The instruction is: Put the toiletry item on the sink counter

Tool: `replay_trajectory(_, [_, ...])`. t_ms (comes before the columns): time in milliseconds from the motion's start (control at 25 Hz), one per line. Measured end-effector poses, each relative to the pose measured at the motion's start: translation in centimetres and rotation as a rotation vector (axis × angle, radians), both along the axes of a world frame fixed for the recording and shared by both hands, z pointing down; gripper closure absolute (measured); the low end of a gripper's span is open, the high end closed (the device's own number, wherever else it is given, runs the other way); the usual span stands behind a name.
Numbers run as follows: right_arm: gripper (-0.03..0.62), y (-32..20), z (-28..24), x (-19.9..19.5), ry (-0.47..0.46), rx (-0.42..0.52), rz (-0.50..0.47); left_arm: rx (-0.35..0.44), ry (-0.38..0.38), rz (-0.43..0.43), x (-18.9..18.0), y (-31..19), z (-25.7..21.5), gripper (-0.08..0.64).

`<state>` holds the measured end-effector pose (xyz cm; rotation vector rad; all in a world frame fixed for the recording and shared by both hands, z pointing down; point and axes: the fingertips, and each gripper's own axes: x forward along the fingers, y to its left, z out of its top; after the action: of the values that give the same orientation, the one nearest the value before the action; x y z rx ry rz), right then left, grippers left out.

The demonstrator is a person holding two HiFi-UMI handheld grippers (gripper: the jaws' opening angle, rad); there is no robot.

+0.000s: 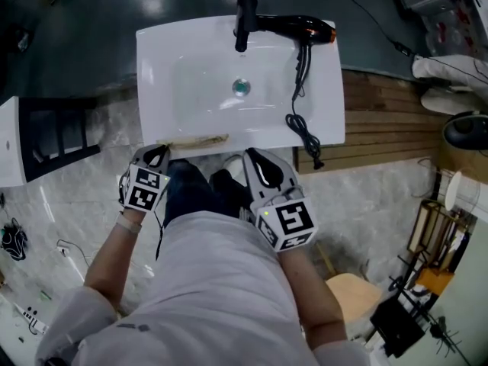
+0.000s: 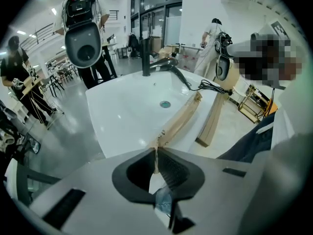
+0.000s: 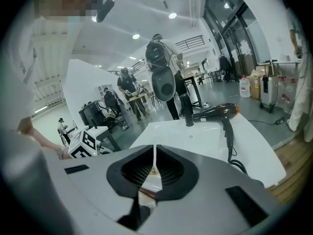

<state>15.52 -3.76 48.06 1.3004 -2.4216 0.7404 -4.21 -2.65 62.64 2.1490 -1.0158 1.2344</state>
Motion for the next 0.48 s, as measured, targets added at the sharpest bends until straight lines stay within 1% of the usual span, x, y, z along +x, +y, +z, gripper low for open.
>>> replay_trajectory(200, [0.565,0.34,0.59,0.01,-0.001,-0.016,-0.011,0.010,-0.014,0.021,0.40,-0.10,0.25,0.531])
replay_trajectory(480, [0.565,0.46,0.58,0.00,-0.001,-0.012,-0.009,-0.001,-0.032,0.063,0.53,0.22,0.82,0.488])
